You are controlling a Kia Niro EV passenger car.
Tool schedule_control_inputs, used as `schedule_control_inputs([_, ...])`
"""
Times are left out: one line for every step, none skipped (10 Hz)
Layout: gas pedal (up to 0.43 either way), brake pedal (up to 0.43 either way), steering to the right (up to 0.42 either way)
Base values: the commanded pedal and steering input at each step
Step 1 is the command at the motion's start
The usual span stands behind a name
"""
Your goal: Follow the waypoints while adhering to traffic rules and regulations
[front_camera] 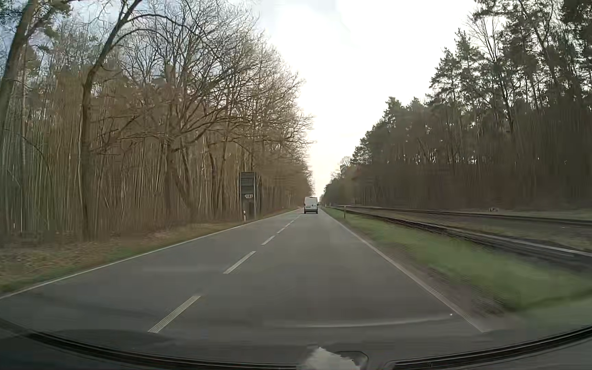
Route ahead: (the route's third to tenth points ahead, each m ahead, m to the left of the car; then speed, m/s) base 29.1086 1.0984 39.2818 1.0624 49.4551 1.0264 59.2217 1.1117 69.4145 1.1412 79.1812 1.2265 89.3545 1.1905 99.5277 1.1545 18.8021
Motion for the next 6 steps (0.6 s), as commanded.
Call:
schedule_control_inputs([0.169,0.000,-0.002])
schedule_control_inputs([0.169,0.000,-0.002])
schedule_control_inputs([0.169,0.000,-0.002])
schedule_control_inputs([0.169,0.000,-0.002])
schedule_control_inputs([0.169,0.000,-0.002])
schedule_control_inputs([0.169,0.000,-0.002])
